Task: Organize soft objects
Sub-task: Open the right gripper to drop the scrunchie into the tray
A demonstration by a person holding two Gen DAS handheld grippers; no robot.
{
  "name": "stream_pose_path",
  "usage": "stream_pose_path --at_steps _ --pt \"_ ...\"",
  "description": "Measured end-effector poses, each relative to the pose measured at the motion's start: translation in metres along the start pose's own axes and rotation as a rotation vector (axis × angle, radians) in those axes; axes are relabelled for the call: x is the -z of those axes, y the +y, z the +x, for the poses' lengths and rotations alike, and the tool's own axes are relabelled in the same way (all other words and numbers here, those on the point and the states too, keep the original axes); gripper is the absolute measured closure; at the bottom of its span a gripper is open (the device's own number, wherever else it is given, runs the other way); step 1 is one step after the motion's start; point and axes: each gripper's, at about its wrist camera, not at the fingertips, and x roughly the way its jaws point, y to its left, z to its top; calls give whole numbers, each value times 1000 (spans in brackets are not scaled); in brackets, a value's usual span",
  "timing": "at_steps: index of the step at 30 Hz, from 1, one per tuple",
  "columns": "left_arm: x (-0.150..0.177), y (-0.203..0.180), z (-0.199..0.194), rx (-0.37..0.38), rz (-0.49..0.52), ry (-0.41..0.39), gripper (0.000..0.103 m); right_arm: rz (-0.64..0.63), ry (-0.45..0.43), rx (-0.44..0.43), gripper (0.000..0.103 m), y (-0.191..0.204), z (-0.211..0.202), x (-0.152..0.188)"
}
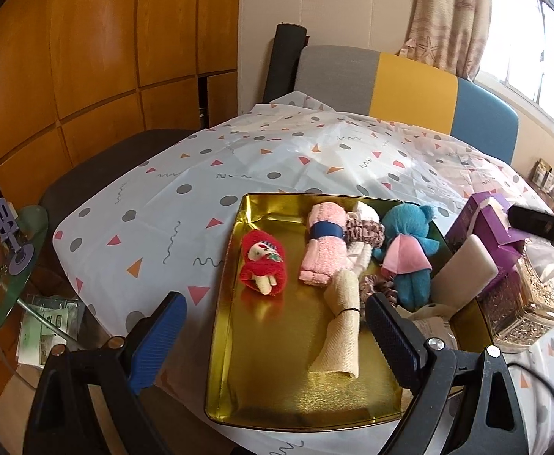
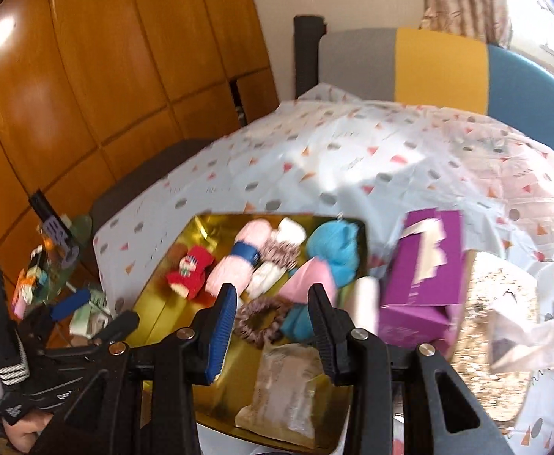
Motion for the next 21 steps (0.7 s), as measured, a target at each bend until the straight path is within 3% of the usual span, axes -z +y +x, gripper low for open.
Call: stream_pose_path --at_steps 12,21 --pt "0 -24 0 10 69 11 7 122 -183 172 64 -89 -79 -10" --pt "1 -42 0 24 113 23 7 268 -211 345 64 -178 -120 10"
